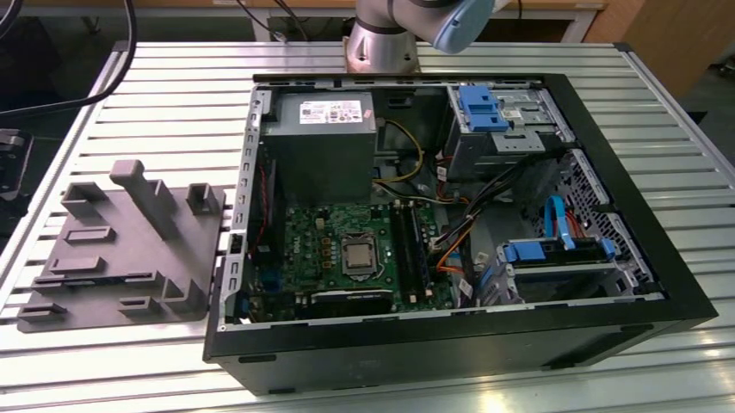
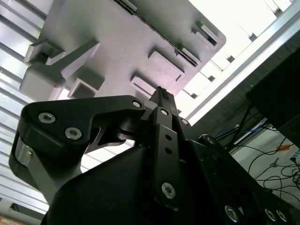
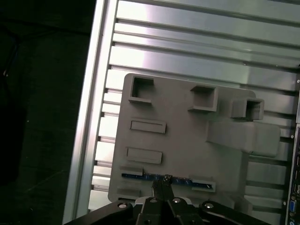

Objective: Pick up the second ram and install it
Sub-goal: 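Pick up the second ram and move it above second insertion slot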

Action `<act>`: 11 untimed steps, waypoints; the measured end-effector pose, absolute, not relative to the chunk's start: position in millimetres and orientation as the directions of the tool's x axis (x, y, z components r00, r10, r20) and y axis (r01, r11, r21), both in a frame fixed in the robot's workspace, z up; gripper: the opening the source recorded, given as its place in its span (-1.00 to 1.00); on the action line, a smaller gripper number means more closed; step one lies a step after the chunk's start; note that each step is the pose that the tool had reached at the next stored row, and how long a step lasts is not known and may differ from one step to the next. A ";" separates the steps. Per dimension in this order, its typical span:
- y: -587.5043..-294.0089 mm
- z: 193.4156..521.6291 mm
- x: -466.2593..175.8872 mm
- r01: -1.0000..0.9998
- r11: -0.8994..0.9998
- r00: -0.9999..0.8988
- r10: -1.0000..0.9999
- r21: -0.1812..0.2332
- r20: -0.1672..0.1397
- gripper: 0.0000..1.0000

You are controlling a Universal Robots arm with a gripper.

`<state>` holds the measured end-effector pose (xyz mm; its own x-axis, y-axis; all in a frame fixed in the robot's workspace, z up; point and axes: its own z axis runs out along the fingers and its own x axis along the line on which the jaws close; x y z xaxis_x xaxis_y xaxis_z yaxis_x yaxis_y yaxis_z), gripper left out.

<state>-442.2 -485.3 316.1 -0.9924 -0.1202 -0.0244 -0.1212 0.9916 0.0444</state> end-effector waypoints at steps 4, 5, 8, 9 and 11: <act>-485.3 316.2 -442.2 -0.146 0.988 -0.989 -0.145 0.044 -0.024 -0.79; -485.3 316.2 -442.2 -0.152 0.987 -0.988 -0.151 0.044 -0.024 -0.79; -485.3 316.2 -442.2 -0.170 0.984 -0.985 -0.169 0.044 -0.024 -0.79; -485.3 316.2 -442.2 -0.176 0.983 -0.984 -0.175 0.044 -0.024 -0.79; -485.3 316.2 -442.2 -0.188 0.981 -0.982 -0.187 0.044 -0.024 -0.79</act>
<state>-442.2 -485.3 316.2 -0.9821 -0.1870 -0.0244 -0.1879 0.9812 0.0443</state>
